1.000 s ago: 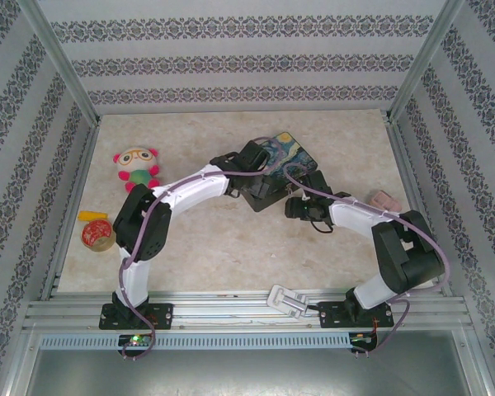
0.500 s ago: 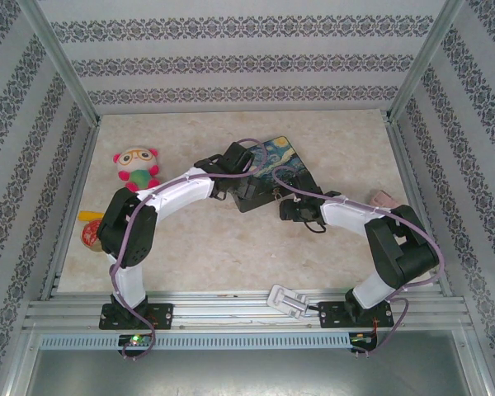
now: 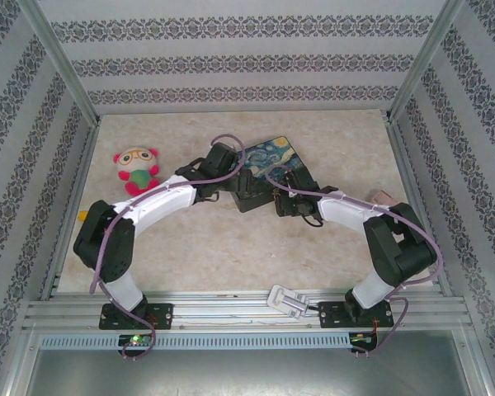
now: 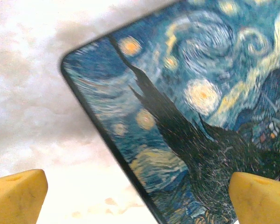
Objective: Unlock the padlock with the key
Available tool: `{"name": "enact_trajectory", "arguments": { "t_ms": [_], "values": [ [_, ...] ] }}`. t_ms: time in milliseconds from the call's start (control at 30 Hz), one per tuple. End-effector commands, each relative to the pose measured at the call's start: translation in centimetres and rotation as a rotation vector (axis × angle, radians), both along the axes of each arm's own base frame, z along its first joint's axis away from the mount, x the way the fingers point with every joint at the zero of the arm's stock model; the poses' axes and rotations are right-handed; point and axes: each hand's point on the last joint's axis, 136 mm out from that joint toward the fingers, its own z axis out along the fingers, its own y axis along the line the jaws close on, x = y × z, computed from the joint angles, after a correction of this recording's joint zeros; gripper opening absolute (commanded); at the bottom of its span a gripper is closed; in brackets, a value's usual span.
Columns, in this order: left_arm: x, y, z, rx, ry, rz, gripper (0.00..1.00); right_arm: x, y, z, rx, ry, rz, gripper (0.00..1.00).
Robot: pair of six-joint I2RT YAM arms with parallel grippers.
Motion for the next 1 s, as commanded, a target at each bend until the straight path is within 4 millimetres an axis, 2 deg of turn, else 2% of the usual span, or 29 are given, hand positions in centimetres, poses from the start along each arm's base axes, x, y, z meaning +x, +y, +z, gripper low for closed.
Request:
{"name": "enact_trajectory", "arguments": {
  "t_ms": [0, 100, 267, 500, 633, 800, 967],
  "values": [
    [1.4, 1.6, 2.5, -0.057, -0.079, 0.107, 0.99, 0.6, -0.1, -0.4, -0.022, 0.015, 0.045, 0.59],
    [1.6, 1.9, 2.6, -0.050, -0.090, 0.120, 1.00, 1.0, 0.1, -0.5, -0.005, 0.024, 0.051, 0.59],
    [2.1, 0.5, 2.3, -0.102, -0.091, 0.084, 1.00, 1.2, 0.8, -0.7, 0.043, 0.047, 0.062, 0.58],
    [3.0, -0.8, 0.8, -0.114, -0.053, 0.061, 0.99, 0.2, 0.7, -1.7, 0.046, 0.076, 0.064, 0.49],
    [3.2, -1.1, 0.2, -0.078, -0.039, 0.046, 0.99, -0.4, 0.4, -1.9, 0.050, 0.082, 0.057, 0.44],
    [3.3, -1.0, -0.5, 0.054, -0.059, 0.046, 0.99, -0.7, 0.4, -2.0, 0.062, 0.082, 0.046, 0.41],
    [3.3, -1.0, -2.0, 0.143, -0.026, 0.038, 0.99, -0.8, 0.4, -2.2, 0.044, 0.083, 0.041, 0.37]
  ]
}}
